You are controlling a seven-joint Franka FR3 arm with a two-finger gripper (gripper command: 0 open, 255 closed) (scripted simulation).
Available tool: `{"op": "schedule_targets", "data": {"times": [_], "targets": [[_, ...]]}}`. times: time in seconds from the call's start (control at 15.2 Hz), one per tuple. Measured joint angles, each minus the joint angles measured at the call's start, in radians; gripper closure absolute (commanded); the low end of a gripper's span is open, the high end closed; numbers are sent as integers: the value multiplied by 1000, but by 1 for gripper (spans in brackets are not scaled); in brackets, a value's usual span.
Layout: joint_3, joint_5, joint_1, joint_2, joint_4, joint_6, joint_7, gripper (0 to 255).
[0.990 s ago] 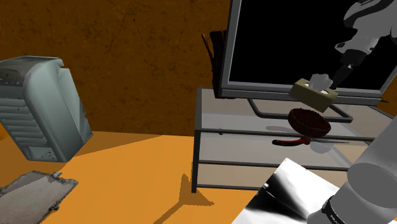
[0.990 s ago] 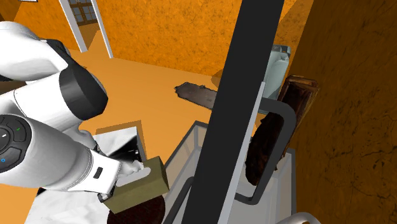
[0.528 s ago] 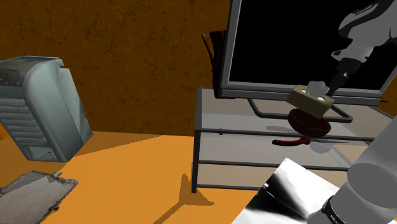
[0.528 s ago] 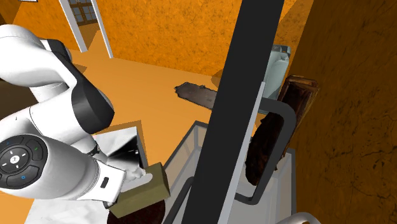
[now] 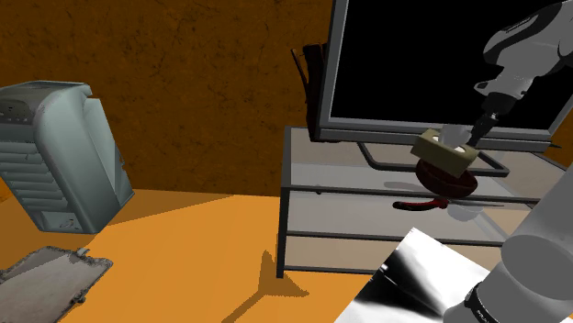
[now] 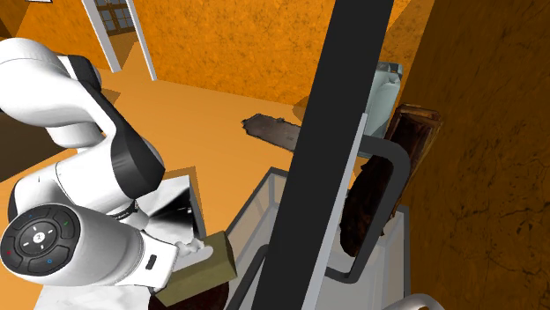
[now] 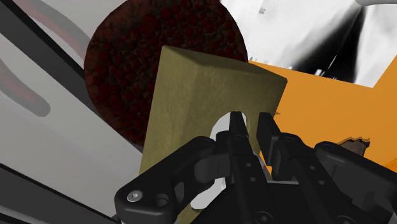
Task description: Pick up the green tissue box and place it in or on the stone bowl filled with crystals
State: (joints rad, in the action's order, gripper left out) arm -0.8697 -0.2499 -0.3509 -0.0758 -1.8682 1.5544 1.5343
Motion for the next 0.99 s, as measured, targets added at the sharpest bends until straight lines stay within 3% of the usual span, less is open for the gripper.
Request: {"op": "schedule_targets", "data": {"times": [0.2,0.26,0.66,0.99], "targets": [[0,0,0,0,-1,1,0,255],[0,0,0,0,-1,1,0,0],[0,0,0,0,-1,1,0,0],[-13,-34,-36,-65,158,-123,26,0]]}}
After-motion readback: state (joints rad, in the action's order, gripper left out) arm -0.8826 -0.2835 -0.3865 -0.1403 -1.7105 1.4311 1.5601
